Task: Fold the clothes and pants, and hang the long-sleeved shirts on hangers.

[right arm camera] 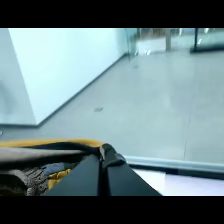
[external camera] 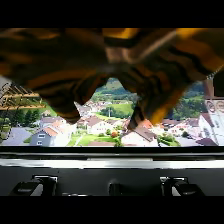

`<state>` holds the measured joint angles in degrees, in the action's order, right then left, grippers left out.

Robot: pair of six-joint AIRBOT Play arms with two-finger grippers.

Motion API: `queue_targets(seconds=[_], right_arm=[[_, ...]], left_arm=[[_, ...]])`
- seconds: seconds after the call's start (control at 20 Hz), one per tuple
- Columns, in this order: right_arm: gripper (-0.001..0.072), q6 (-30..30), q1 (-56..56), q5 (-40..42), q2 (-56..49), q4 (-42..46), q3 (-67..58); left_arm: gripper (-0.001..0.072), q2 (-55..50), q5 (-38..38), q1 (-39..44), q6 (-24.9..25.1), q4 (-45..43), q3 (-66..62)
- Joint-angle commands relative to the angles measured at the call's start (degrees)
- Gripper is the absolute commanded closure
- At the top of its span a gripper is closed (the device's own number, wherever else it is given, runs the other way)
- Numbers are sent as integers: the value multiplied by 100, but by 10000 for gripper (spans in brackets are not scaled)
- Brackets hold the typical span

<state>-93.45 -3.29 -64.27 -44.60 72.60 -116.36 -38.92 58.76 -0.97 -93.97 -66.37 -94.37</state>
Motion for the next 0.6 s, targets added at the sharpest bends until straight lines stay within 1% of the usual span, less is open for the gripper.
queue_targets(seconds=[0.0,0.05,0.15,0.25,0.35,0.45,0.55], right_arm=[[689,-345,4,-286,387,535,-140],[689,-350,4,-313,343,573,-140],[689,-592,4,-361,133,588,-140],[689,-852,4,-608,-251,592,-133],[689,-1213,4,-1110,-914,586,-129],[689,-1244,4,-1504,-1740,584,-76],[689,-1244,4,-1421,-2649,579,-33]], left_arm=[[690,435,566,0,-599,-636,-92],[690,396,645,0,-601,-632,-90],[689,232,684,0,-730,-627,-22],[689,-48,686,0,-835,-544,146],[690,-505,686,0,-828,-232,409],[689,-1167,673,68,-802,-7,697],[689,-1971,452,205,-721,-85,911]])
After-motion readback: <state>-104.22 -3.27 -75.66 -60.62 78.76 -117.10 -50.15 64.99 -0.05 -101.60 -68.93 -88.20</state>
